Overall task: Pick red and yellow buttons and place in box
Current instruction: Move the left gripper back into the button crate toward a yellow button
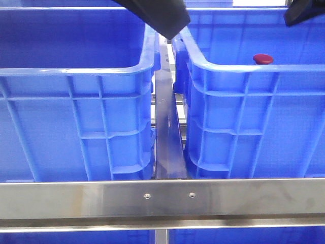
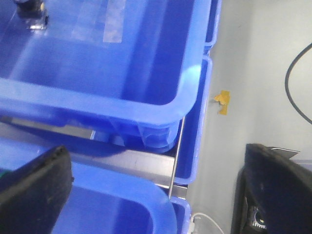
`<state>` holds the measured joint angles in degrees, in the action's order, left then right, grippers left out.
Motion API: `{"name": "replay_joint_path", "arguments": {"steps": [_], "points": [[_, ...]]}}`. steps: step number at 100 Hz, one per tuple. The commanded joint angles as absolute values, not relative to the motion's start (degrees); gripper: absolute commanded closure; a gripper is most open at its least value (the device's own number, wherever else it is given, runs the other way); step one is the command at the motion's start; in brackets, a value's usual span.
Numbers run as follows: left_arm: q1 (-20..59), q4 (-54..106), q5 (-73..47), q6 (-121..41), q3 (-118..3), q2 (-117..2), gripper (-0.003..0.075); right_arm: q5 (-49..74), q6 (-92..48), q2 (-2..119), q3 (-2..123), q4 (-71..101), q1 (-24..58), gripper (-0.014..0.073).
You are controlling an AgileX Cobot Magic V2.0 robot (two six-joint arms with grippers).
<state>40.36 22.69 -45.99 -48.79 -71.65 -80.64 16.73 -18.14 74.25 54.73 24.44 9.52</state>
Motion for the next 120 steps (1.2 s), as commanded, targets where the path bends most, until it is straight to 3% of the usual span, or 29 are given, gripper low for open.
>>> {"name": "replay_joint_path", "arguments": {"steps": [1,14,27,71,120], "points": [[40.68,22.79,-43.5,-45.5,-73.53,-78.5,0.0049,18.54,-18.64,69.65,55.74,28.89,9.76,0.0657],[40.68,20.17,-44.13,-41.08,-73.53,-78.5,0.0049,25.23,-18.64,66.45,55.74,31.5,9.76,0.0659],[40.68,8.96,-44.56,-25.75,-73.53,-78.5,0.0049,29.85,-18.7,64.46,55.74,31.53,9.76,0.0659],[39.94,-31.05,-49.96,27.34,-73.53,-78.62,0.0049,29.5,-18.81,63.65,55.74,30.88,9.76,0.0659],[22.59,-18.37,-47.84,31.29,-73.72,-85.14,0.0049,28.96,-18.81,63.65,55.74,30.88,9.76,0.0659]]}}
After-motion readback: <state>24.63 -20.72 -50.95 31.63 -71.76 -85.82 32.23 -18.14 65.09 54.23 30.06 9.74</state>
